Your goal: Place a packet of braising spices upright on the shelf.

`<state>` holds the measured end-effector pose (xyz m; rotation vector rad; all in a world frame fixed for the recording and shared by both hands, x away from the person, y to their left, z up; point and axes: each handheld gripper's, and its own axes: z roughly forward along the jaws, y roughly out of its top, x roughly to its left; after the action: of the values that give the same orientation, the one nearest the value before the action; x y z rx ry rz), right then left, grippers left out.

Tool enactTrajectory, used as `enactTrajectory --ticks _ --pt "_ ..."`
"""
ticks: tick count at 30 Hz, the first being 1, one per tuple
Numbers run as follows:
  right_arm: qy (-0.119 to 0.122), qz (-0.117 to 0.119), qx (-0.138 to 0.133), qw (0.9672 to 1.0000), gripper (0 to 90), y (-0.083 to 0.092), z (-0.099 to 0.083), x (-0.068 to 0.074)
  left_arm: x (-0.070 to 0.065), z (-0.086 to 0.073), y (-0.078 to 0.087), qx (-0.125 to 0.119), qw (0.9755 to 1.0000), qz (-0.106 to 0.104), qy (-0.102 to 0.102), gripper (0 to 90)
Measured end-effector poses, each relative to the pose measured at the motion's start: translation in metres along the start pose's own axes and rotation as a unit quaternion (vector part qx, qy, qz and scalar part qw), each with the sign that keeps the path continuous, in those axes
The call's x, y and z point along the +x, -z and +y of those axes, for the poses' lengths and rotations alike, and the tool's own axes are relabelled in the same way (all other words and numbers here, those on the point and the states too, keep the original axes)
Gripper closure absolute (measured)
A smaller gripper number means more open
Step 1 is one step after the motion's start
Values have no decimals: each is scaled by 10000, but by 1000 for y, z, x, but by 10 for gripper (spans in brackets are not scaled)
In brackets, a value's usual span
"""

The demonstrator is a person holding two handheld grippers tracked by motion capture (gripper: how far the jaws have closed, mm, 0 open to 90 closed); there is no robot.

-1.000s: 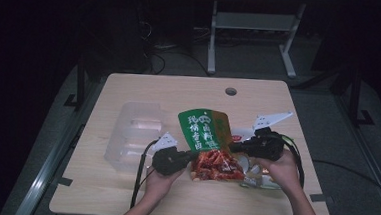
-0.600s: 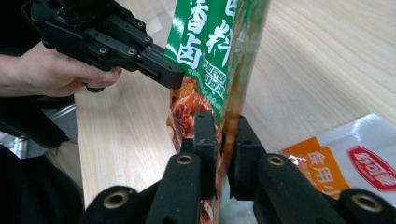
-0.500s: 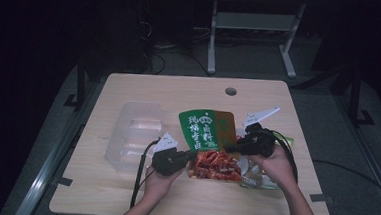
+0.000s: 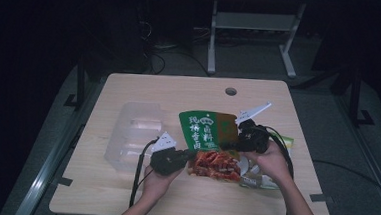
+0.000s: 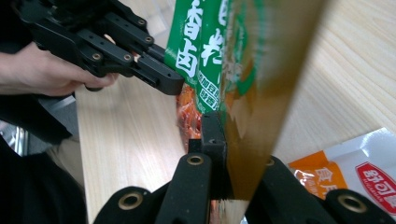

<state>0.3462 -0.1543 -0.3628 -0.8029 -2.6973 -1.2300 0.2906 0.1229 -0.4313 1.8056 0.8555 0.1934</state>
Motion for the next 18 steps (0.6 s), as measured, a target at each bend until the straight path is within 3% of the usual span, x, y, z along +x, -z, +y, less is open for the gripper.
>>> enactTrajectory --ticks 5,8,10,18 --pt "-78 65 -255 9996 895 8 -6 5 -3 2 4 -53 10000 6 5 715" --pt "69 -73 -396 9992 896 17 -6 16 -9 3 8 22 9998 95 -172 656" --pt "127 -168 -473 9987 896 23 -5 20 -11 4 11 62 9997 131 -178 627" --pt "98 -293 -779 9965 896 34 3 25 -14 4 24 116 9997 104 -161 591"
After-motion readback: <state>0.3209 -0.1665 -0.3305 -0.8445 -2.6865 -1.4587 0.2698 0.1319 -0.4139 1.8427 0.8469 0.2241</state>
